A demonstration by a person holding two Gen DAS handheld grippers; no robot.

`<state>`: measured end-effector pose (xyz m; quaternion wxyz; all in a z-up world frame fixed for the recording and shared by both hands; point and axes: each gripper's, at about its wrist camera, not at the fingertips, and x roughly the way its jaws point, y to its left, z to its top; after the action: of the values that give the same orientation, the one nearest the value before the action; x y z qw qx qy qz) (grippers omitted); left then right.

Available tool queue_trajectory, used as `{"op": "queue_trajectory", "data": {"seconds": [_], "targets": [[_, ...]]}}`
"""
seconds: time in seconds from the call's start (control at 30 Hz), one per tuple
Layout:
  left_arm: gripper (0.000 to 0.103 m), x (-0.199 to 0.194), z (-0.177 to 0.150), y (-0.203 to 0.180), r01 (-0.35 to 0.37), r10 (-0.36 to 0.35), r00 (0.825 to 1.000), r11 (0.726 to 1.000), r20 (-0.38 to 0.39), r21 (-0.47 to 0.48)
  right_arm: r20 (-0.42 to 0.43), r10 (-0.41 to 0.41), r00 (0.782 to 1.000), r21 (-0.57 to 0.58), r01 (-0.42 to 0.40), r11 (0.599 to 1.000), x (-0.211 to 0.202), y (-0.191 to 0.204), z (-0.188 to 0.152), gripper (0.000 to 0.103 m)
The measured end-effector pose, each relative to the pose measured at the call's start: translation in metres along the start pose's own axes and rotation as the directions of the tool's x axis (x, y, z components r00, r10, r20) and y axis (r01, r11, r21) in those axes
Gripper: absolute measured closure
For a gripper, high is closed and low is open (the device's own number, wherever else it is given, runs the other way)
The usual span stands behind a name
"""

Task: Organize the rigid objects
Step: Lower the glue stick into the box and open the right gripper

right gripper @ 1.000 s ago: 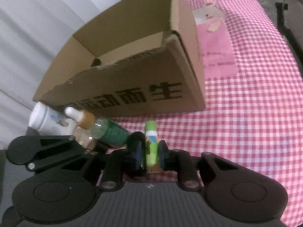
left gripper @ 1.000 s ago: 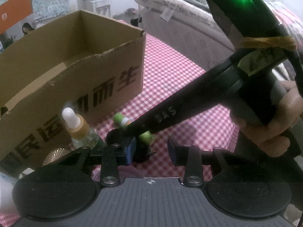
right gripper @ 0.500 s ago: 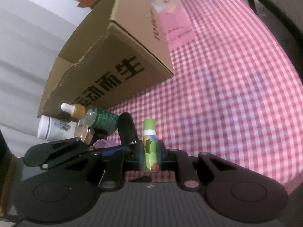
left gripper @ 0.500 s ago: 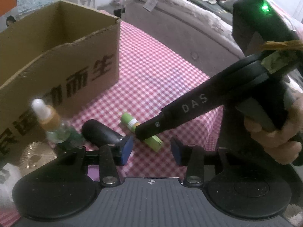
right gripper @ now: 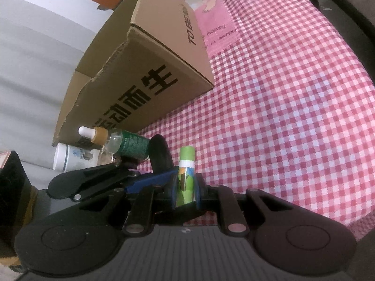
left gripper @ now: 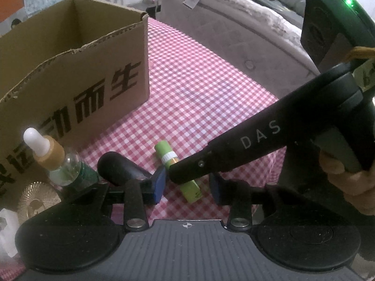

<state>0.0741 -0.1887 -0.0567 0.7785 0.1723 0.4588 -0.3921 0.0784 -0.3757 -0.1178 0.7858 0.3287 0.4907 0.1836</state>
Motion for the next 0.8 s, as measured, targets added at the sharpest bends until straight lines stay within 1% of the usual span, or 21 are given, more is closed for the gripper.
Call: {"op": "queue_trajectory", "data": {"seconds": [0.1,0.17,0.27,0.33,0.43,0.5,0.6,0.7,0.8], "targets": [[0.067,-0.002,-0.002,-0.002,0.004,-0.004,1.0,1.0,0.002,0.008,0.014,0.008,1.0,0.005,-0.008,1.0,-0.002,-0.001,-0.005,0.086],[0.068,-0.008,-0.002,-0.004,0.005,-0.005,1.0,1.0,0.017,0.016,0.027,0.011,1.0,0.01,-0.011,1.0,-0.005,-0.001,-0.009,0.086],[0.068,-0.026,-0.002,-0.008,0.002,-0.003,0.999,1.0,0.054,0.018,0.054,0.013,0.998,0.003,-0.013,1.0,-0.017,0.007,-0.015,0.087],[0.068,-0.045,0.0,-0.01,-0.005,0.002,0.994,1.0,0.105,0.024,0.082,0.015,0.996,-0.019,-0.014,1.0,-0.029,0.019,-0.019,0.087],[0.068,-0.078,0.003,-0.009,-0.033,0.029,0.984,0.999,0.177,0.022,0.144,0.02,0.989,-0.091,-0.007,0.996,-0.052,0.047,-0.023,0.087],[0.068,-0.1,0.005,-0.004,-0.061,0.057,0.972,0.998,0.226,0.012,0.181,0.042,0.983,-0.144,-0.016,0.989,-0.065,0.069,-0.021,0.087],[0.068,-0.129,0.01,0.01,-0.103,0.102,0.954,0.995,0.282,-0.012,0.212,0.08,0.974,-0.216,-0.033,0.976,-0.077,0.099,-0.012,0.087],[0.068,-0.148,0.016,0.031,-0.137,0.146,0.938,0.989,0.314,-0.05,0.216,0.125,0.968,-0.293,-0.058,0.954,-0.078,0.13,0.003,0.087],[0.068,-0.156,0.027,0.06,-0.169,0.193,0.931,0.98,0.311,-0.104,0.192,0.163,0.968,-0.359,-0.085,0.929,-0.066,0.16,0.026,0.087]]}}
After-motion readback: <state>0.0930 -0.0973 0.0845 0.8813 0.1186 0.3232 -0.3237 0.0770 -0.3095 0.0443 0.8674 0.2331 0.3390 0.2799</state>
